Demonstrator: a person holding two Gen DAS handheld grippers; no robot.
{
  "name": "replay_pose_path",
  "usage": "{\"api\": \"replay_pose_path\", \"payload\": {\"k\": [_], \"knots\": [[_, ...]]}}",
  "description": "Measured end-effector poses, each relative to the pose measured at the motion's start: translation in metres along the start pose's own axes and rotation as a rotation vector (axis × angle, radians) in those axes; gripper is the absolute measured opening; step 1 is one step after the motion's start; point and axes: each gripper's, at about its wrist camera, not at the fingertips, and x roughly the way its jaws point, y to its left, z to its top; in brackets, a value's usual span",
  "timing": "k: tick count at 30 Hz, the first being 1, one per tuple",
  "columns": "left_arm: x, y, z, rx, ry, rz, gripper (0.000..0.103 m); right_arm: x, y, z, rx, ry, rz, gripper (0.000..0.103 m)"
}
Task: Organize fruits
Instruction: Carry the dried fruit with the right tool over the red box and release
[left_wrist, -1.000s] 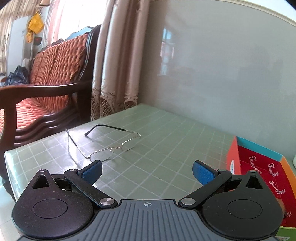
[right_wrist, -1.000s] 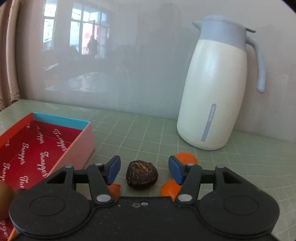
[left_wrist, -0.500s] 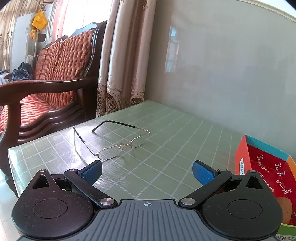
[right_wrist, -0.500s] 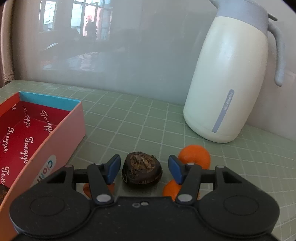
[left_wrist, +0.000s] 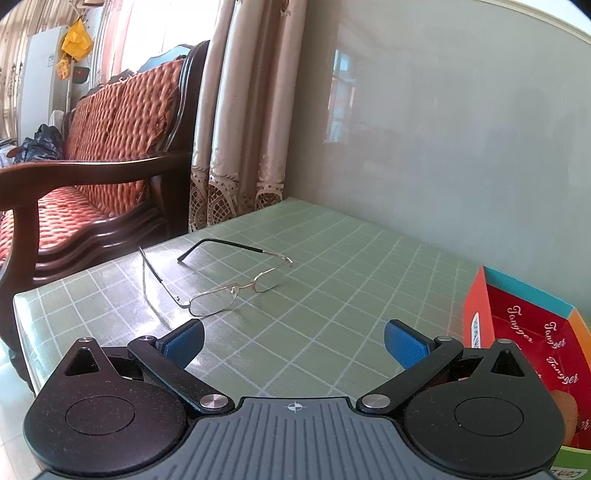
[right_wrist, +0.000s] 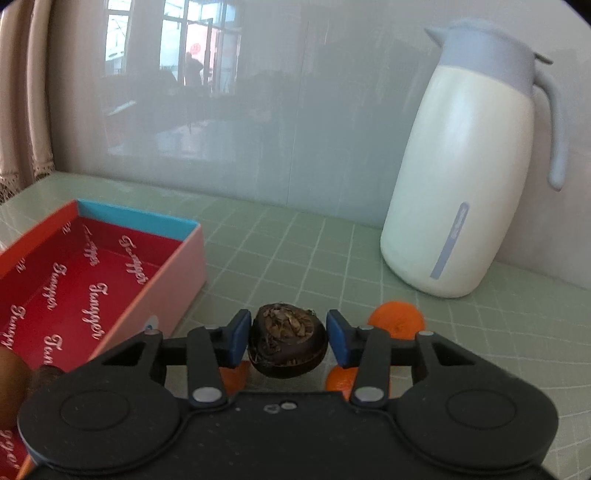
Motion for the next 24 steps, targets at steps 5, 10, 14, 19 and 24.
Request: {"api": "replay_pose_path", "payload": {"k": [5, 10, 14, 19, 24], "knots": [[-0.001, -0.002, 0.0, 0.005, 0.0, 0.002, 0.103, -0.016, 0.0, 0.003, 0.005, -0.028, 0.009, 0.044], [-0.004, -0.004, -0.001, 0.013, -0.001, 0.002, 0.103, -0.031, 0.003, 0.003, 0.005, -0.052, 0.022, 0.044], [-0.008, -0.005, -0.001, 0.027, -0.004, 0.006, 0.103, -0.041, 0.007, 0.003, 0.005, -0.067, 0.036, 0.044], [-0.01, 0.001, -0.001, 0.03, -0.002, 0.024, 0.103, -0.052, 0.017, 0.003, -0.001, -0.084, 0.055, 0.044], [-0.01, 0.012, -0.002, 0.019, 0.005, 0.042, 0.103, -0.057, 0.032, 0.002, -0.011, -0.096, 0.081, 0.043]]}}
